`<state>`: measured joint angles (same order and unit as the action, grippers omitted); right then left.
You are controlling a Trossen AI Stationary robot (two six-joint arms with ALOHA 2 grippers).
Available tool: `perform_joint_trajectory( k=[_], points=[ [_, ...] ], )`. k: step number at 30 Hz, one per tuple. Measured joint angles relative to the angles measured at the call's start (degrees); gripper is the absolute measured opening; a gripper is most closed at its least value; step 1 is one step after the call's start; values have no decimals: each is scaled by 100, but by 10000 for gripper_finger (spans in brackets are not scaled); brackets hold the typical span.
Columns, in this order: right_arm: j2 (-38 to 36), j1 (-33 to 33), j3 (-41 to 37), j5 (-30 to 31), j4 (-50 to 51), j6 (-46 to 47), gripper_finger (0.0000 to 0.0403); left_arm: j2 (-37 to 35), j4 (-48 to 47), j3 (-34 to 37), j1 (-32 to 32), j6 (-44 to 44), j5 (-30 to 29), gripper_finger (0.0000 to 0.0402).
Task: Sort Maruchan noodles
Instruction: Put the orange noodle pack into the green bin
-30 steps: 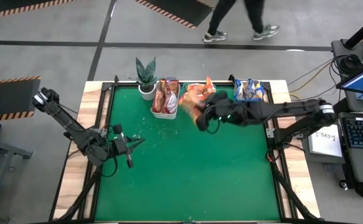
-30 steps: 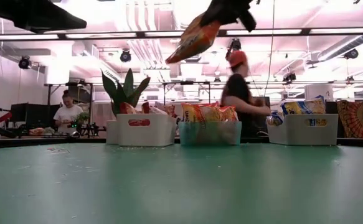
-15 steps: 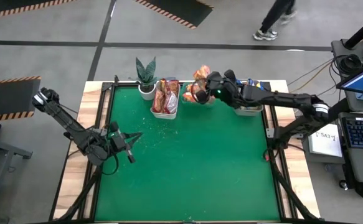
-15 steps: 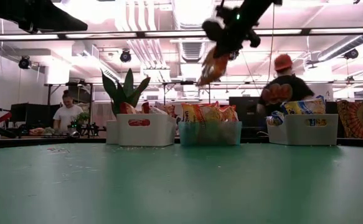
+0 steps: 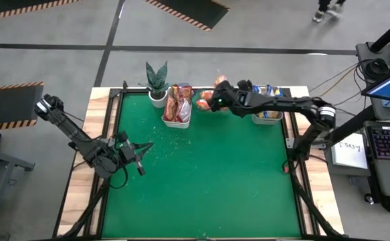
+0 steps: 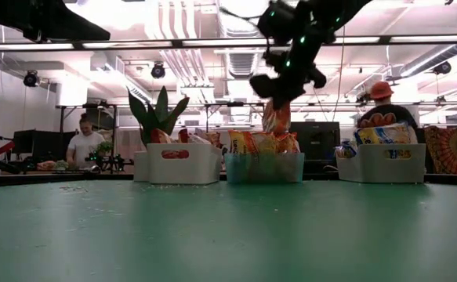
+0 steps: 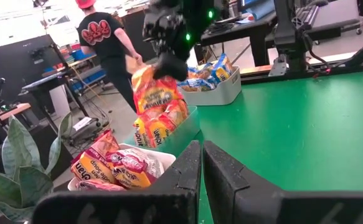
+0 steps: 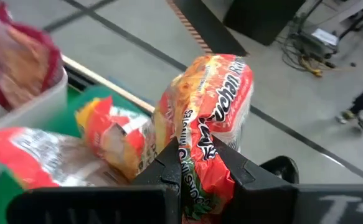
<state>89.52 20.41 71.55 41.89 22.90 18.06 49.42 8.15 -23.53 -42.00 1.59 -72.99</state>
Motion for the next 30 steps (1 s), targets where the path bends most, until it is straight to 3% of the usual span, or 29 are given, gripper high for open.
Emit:
perform_joint_trajectory(
  k=[9, 16, 21, 30],
  points=[
    [826, -1, 16, 202, -21, 151, 38, -1, -62, 7, 0, 43, 0, 0],
    [1237, -13, 44, -463, -62, 148, 38, 1, -62, 9, 0, 94, 0, 0],
    [1278, -29, 48, -536, -81, 145, 39, 1, -60, 9, 0, 160, 0, 0],
    [731, -38, 37, -686, 68, 147, 114, 1, -59, 9, 0, 206, 0, 0]
  ],
)
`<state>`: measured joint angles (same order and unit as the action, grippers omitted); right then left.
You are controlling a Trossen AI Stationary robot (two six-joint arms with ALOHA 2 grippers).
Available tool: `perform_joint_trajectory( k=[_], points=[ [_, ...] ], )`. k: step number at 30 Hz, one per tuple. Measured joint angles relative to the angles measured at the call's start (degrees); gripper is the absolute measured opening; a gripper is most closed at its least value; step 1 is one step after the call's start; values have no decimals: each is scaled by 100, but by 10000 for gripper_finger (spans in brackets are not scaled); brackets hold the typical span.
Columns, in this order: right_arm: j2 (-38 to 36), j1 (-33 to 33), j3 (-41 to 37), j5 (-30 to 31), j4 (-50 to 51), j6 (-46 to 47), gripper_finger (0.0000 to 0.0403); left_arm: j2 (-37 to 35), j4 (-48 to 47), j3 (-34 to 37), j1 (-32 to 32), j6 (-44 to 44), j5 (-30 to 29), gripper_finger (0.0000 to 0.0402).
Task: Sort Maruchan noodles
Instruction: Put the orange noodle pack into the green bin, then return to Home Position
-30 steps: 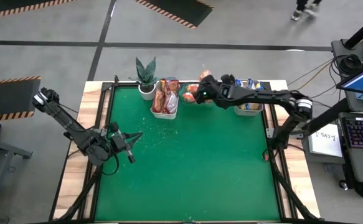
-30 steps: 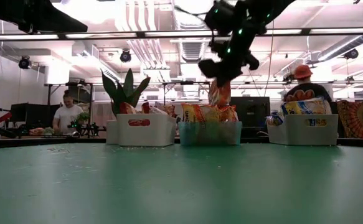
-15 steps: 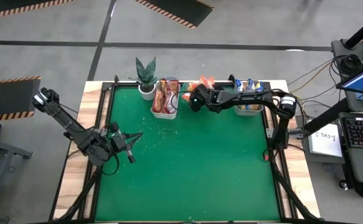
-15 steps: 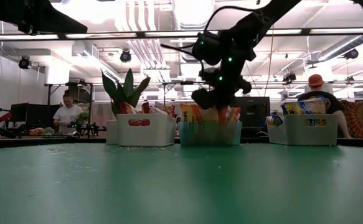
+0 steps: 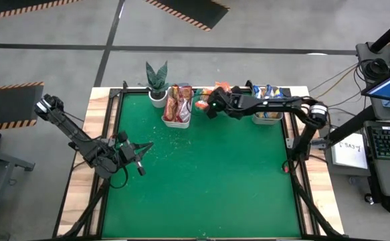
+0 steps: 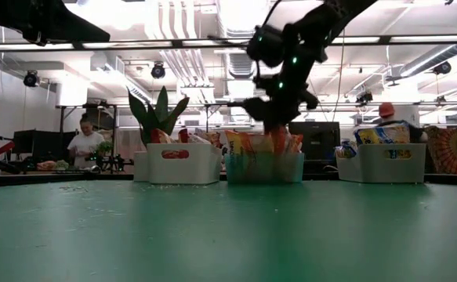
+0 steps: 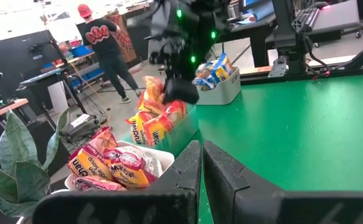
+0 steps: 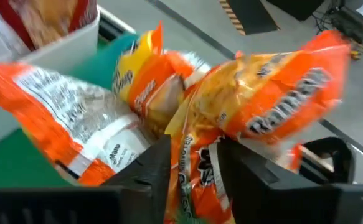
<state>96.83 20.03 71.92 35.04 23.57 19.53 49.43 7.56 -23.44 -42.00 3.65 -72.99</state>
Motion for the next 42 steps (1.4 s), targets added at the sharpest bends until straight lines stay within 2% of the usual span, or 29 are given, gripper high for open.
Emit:
perform_joint_trajectory(
  k=[7, 10, 13, 17, 22, 26, 30, 34, 37, 40, 42],
  points=[
    [-747, 11, 0, -270, 6, -4, 146, 0, -14, 0, 0, -12, 0, 0],
    [-943, 45, 0, -251, -35, -105, 142, 0, -22, 0, 5, -12, 0, 0],
    [-976, 179, 0, -165, -403, -353, 122, -2, -25, 0, 30, -12, -3, 0],
    [-627, 438, -46, -147, -1042, -810, 76, 0, -27, 0, 127, -15, -6, 0],
    [107, 634, -76, -147, -1279, -793, 21, -2, -27, 0, 177, 10, -9, 0],
    [641, 647, -39, -142, -1426, -822, 10, -2, -27, 0, 177, 25, -7, 0],
    [709, 612, 189, -172, -1075, -921, 9, -12, -23, -2, 177, 9, -9, 0],
    [391, 570, 572, -235, -321, -979, 9, -93, -3, -154, 177, -150, -8, 0],
    [-110, 464, 755, -223, -21, -1000, 9, -180, -13, -445, 177, -720, 88, 0],
    [-747, 176, 485, -265, 17, -1129, 9, -415, -370, -669, 177, -1516, 786, 0],
    [-1268, -107, 67, -548, -143, -1375, 9, -729, -577, -737, 183, -1695, 1322, 0]
  ],
)
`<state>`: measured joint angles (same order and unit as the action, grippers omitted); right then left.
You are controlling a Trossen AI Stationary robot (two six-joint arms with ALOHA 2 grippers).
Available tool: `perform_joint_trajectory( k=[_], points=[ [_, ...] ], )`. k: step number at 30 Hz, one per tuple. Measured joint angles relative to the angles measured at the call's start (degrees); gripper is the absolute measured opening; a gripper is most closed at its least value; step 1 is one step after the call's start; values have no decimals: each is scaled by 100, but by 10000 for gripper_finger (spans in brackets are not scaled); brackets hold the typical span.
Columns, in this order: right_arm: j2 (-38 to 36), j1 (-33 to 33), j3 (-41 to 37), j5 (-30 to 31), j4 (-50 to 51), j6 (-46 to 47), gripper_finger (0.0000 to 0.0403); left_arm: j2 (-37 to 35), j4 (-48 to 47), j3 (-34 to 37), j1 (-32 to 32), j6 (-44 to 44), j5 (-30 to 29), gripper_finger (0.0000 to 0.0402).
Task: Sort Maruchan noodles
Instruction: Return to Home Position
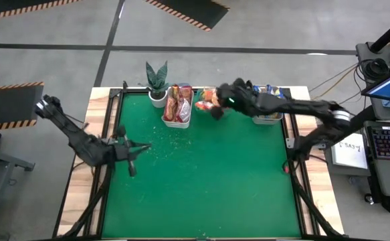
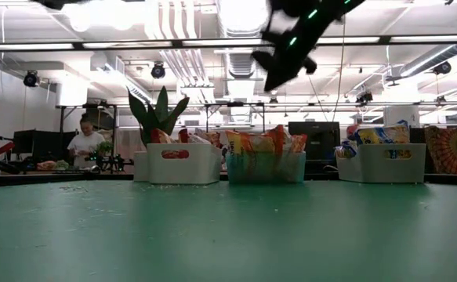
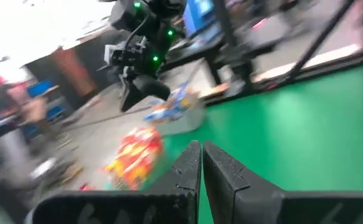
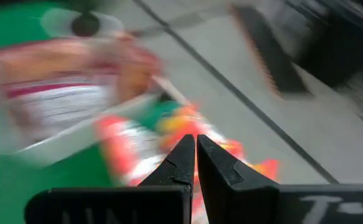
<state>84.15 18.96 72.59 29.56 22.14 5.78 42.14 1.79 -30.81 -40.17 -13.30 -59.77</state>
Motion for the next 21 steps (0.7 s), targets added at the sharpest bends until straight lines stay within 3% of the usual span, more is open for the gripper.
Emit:
perform_joint_trajectory(
  k=[4, 11, 21],
  points=[
    [-1159, -545, -1203, -1021, -949, -551, 9, -863, -289, 171, 23, 1, 744, 0],
    [-2802, -912, -3579, -2674, -3233, -1038, 9, -2425, -267, 870, 20, 134, 785, 0],
    [-4399, -909, -5916, -2854, -4801, -1102, 9, -4226, -160, 1849, 22, 129, 814, 0]
  ],
)
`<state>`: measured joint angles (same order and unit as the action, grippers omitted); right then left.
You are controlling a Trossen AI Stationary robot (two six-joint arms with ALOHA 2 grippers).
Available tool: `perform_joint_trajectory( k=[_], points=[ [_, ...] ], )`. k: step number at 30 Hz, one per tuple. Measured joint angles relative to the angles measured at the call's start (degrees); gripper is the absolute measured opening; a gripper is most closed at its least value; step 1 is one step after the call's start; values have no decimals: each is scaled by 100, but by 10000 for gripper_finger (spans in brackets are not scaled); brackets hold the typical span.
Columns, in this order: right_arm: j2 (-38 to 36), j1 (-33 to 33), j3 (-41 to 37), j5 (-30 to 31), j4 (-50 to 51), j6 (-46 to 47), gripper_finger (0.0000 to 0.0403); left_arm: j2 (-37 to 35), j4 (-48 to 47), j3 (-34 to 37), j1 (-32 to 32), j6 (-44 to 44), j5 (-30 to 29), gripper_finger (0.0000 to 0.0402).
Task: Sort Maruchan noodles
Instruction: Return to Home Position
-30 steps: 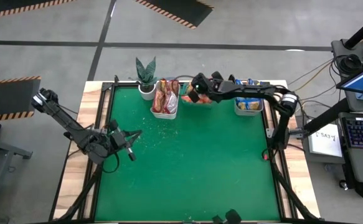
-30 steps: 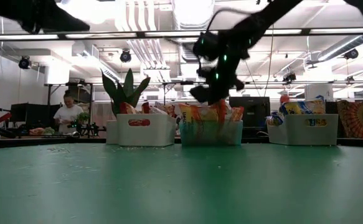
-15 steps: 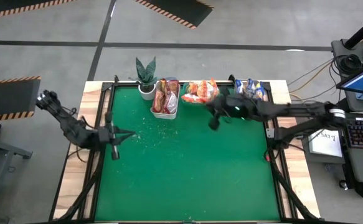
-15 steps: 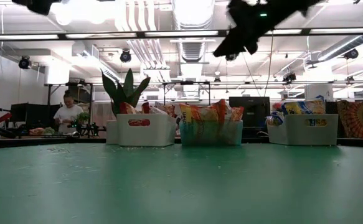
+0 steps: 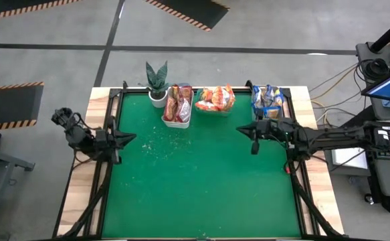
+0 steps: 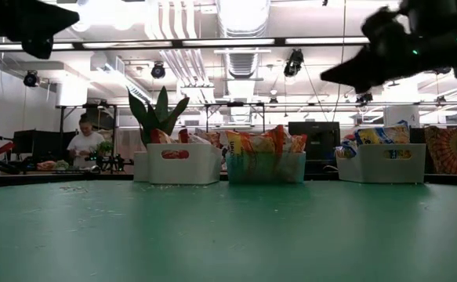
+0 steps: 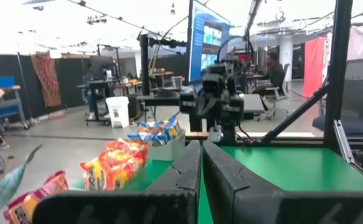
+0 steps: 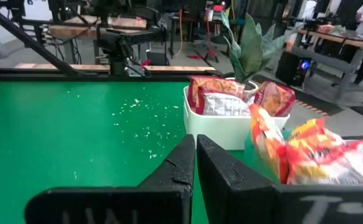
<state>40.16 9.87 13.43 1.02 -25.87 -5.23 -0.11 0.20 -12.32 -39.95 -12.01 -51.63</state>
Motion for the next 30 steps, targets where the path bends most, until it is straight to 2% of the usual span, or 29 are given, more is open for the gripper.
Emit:
perform_joint_trajectory(
  k=[6, 13, 30],
  points=[
    [-875, 0, -721, -45, -153, 75, 9, 8, 150, 124, 9, 209, -29, 0],
    [-1759, 0, -1206, -149, -153, 74, 9, 12, 171, 313, 11, 460, -26, 0],
    [-3370, 0, -1257, -451, 927, -125, 9, 10, 480, 766, 11, 979, -24, 0]
  ],
)
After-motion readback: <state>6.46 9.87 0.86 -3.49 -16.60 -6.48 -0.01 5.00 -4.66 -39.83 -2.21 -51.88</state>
